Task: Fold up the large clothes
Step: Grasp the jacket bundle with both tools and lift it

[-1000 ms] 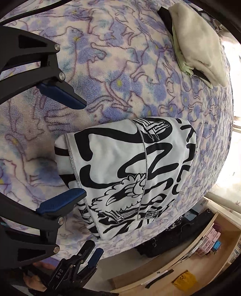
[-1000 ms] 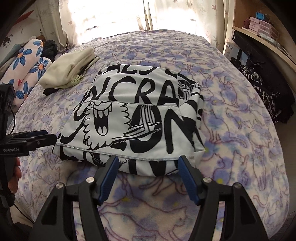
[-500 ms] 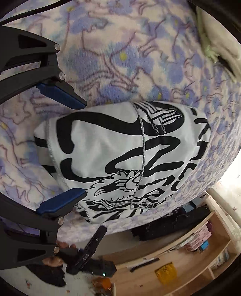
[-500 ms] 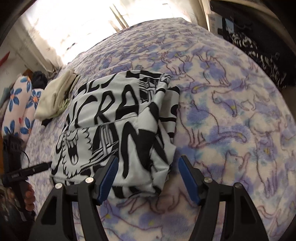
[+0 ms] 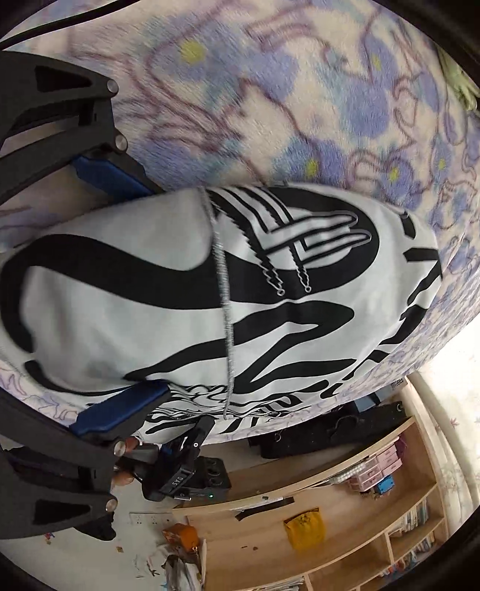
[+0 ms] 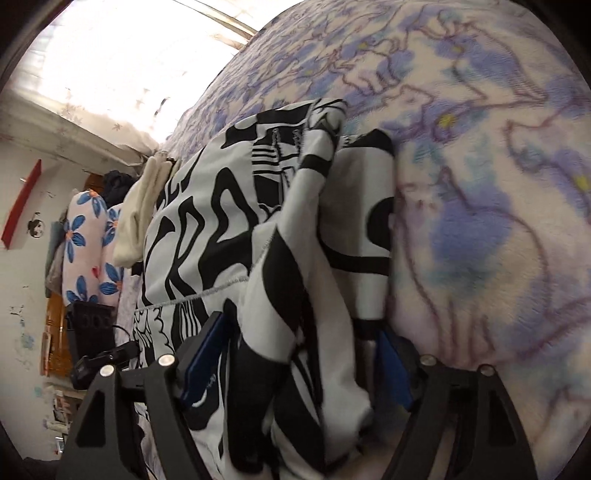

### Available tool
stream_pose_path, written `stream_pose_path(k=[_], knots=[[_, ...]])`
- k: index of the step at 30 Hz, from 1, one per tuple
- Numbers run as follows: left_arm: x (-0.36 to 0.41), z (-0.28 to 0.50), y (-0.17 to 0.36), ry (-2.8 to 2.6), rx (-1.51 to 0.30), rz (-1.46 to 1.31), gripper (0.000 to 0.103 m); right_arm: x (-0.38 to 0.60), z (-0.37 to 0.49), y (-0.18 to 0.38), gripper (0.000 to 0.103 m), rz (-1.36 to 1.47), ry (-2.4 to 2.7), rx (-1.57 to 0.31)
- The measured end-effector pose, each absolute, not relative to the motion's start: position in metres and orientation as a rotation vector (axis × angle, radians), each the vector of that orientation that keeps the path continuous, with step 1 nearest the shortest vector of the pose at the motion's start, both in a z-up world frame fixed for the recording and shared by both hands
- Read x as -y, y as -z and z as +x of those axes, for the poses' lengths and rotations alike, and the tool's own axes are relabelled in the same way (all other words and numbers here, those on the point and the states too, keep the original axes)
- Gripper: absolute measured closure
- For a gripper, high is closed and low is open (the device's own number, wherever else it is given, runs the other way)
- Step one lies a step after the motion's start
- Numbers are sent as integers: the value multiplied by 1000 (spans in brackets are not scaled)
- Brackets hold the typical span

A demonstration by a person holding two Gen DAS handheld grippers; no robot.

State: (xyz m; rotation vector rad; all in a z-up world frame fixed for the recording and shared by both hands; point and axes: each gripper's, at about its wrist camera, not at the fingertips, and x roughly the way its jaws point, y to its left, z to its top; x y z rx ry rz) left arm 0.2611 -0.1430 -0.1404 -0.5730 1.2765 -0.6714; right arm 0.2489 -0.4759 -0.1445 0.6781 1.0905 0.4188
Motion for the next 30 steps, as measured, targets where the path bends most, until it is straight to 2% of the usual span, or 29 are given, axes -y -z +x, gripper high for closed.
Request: stream_pose_path(k=[4,14,16,20,22,24,25,27,30], knots=[[159,269,144,683,-1263,-530,4,459,260,145,12,602,-431,-1107],[180,281,137,641,-1303,-432,2,447,263,142,16,547,-382,-1116],[185,279,131,619,-1291,-389,8,444,262,140,25,529,-370,-1114],[192,269,111,571,-1222,-269,28,434,259,130,41,513,-340,-1108],[196,266,100,559,-1192,-236,37,428,257,121,56,494,-328,-1094],[201,258,86,553,-1149,-182,48,425,253,112,65,483,-320,-1079],[201,257,81,552,-1135,-162,50,421,250,106,69,468,-316,-1067],[205,251,69,547,-1103,-117,55,417,244,97,73,439,-309,-1047],[206,242,54,535,-1069,-56,57,403,234,85,77,402,-309,-1029]])
